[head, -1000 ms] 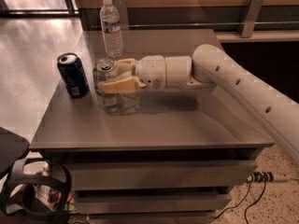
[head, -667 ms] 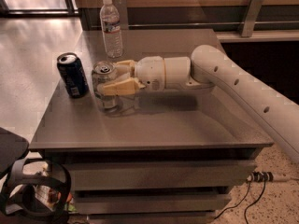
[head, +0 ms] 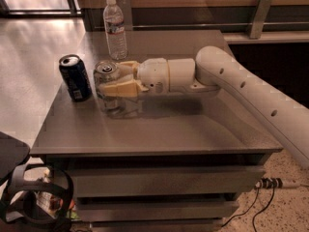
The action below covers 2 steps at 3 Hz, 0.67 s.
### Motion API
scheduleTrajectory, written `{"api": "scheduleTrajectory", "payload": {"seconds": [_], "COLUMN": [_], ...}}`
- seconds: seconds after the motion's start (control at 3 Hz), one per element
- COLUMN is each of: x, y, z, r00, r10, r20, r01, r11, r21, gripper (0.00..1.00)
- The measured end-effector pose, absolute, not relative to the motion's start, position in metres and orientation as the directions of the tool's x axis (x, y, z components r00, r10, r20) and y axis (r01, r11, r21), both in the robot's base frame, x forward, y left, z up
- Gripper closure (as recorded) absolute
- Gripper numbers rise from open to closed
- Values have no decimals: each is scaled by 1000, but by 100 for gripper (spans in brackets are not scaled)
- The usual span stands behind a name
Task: Move 7up can near pepsi can
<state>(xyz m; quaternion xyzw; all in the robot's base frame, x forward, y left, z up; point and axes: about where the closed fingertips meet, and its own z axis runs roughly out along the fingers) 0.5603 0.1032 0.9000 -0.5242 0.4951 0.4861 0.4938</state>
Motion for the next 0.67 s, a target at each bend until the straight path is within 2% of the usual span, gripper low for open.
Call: {"api": "scheduleTrajectory", "payload": {"seconds": [0.33,0.67], "x": [559,558], "y": [106,107], "z": [901,901], "r00": [38,38], "r10": [-39,-38], "r20": [-999,-999], "r01": [-999,-999], "r11": [-28,-30], "r21": [-37,-37], "gripper": [1,0]}}
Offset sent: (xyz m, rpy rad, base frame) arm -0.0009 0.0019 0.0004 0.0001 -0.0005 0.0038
